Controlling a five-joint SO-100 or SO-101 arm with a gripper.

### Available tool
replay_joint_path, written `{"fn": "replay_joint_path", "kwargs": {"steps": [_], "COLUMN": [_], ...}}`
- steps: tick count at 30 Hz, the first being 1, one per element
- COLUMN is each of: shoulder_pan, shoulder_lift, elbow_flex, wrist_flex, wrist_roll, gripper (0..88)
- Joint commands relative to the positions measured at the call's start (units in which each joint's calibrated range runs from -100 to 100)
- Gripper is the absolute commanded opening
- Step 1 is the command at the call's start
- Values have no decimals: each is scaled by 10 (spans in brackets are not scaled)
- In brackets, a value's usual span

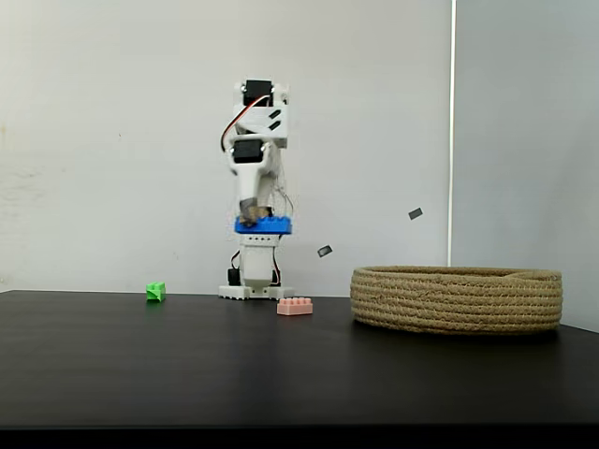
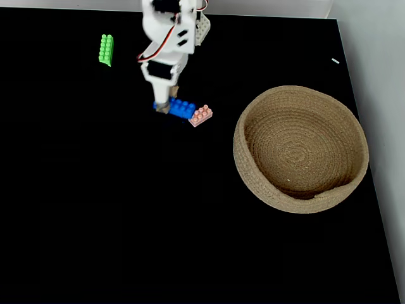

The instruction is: Place the lego blocks in the tray

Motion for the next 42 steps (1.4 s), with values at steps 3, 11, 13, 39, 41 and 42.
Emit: {"fn": "replay_joint_path", "kwargs": {"steps": [3, 11, 13, 39, 41, 42], "shoulder_pan": [-164, -273, -293, -132, -107, -97], "shoulder_lift": [-143, -27, 2, -111, -119, -119], "elbow_flex": [49, -30, -62, 134, 167, 179], "wrist_flex": [-26, -78, -99, -93, -90, -91], "wrist_roll": [-17, -74, -78, 81, 110, 121], "gripper": [1, 2, 3, 301, 292, 291]}}
